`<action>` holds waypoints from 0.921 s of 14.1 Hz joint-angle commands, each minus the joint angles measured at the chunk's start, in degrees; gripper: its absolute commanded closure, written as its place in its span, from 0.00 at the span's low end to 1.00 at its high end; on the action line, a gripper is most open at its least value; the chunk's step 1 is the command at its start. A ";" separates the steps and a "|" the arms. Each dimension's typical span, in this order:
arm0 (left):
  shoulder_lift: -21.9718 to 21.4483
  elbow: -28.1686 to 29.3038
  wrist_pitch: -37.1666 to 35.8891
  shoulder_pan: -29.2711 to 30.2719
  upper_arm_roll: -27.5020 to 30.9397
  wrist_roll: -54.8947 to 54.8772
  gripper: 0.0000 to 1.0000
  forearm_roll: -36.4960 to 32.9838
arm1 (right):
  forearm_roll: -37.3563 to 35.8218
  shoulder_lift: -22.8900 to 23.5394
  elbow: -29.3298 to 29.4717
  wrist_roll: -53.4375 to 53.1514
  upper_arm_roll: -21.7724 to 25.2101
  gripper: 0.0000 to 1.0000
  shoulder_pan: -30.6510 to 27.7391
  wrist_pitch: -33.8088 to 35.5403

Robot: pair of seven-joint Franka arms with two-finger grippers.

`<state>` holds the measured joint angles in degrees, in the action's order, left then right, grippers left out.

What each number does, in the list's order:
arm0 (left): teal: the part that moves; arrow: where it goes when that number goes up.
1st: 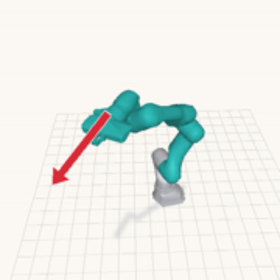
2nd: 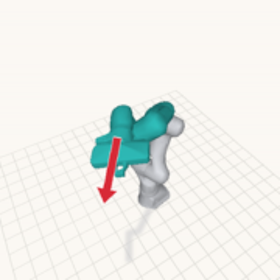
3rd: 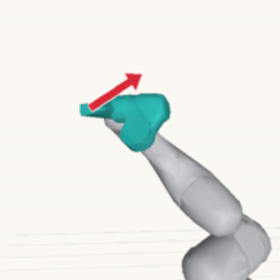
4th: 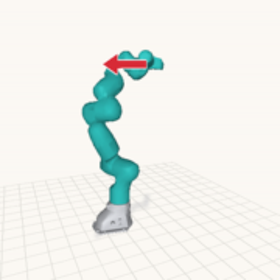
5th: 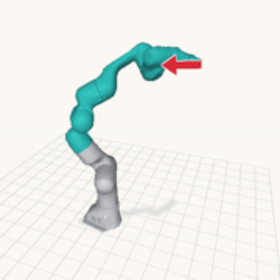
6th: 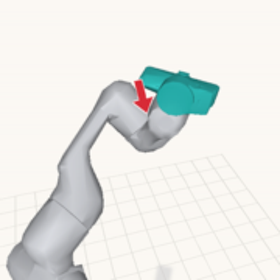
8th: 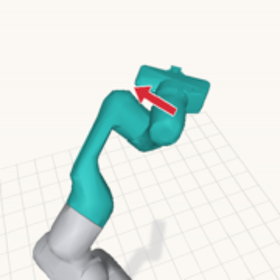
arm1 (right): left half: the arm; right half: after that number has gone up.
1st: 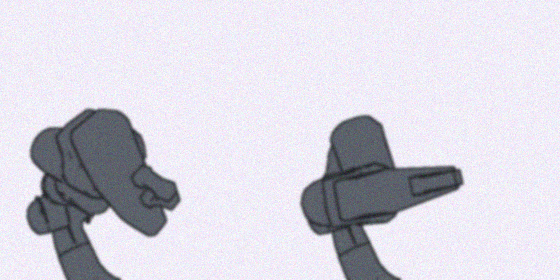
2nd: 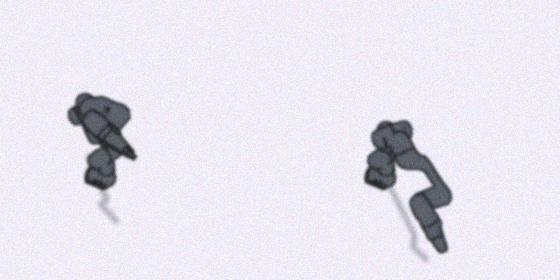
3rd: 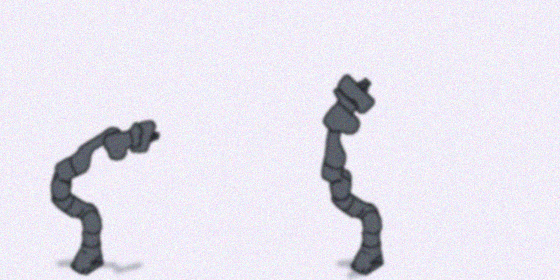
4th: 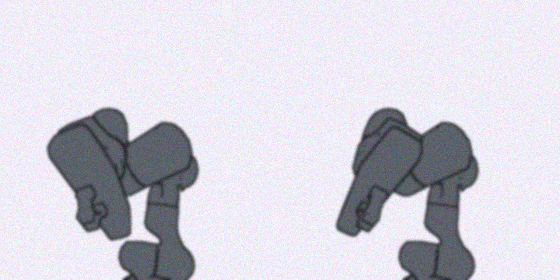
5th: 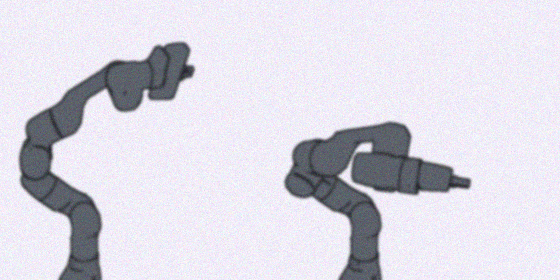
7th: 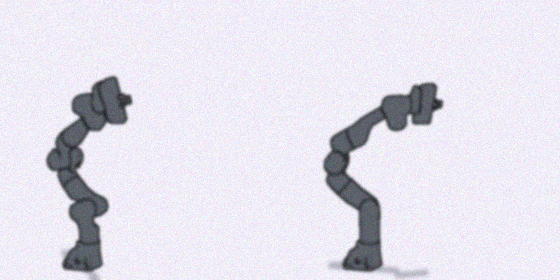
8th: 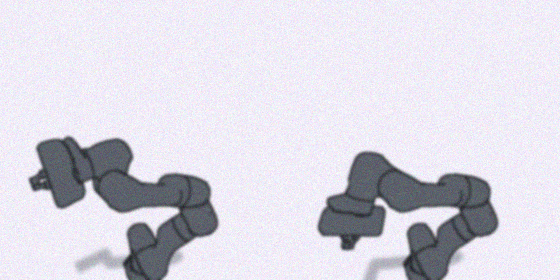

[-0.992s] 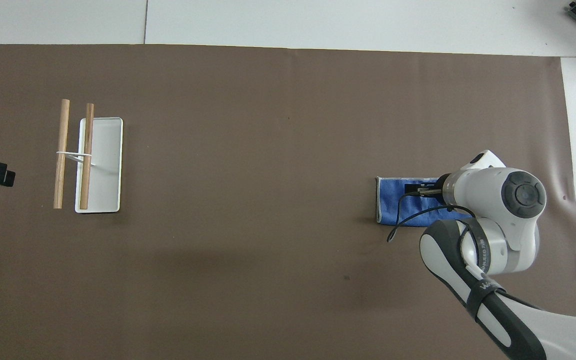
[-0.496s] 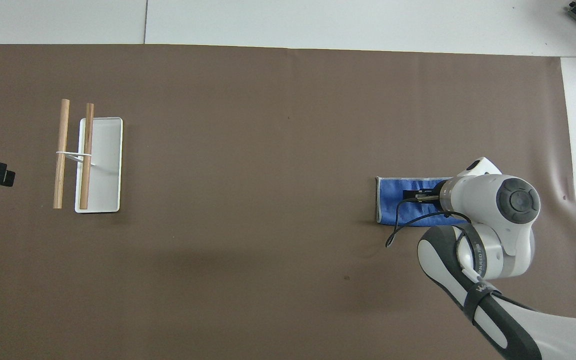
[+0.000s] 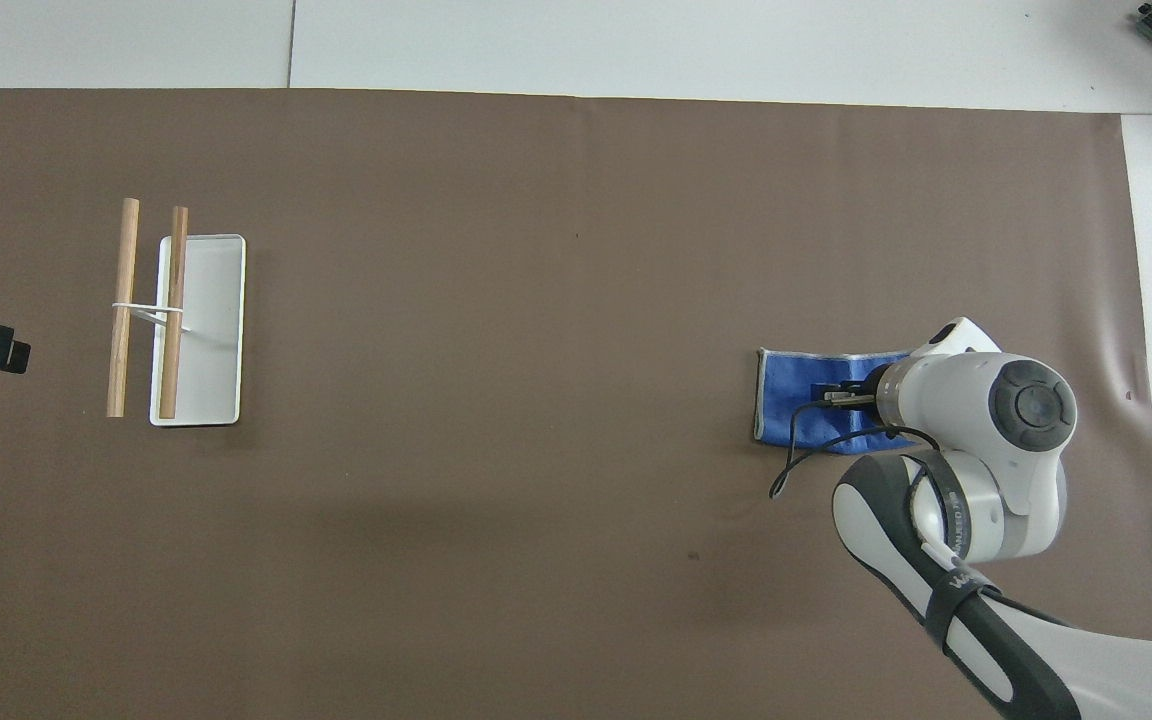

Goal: Right arm passes towel to left arm to hang
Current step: 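Close the right gripper on the blue towel's edge, then lift the towel with the right gripper while the left gripper approaches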

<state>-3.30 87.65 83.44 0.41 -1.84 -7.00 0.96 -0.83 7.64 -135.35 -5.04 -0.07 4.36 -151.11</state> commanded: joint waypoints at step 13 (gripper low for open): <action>-1.27 1.38 -0.29 0.12 0.08 -0.47 0.00 -0.87 | 6.71 -1.74 15.02 4.16 -4.59 1.00 0.29 15.85</action>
<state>-3.30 87.65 83.42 0.41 -1.83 -7.00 0.96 2.90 6.60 -121.81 -2.49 -3.91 5.06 -136.57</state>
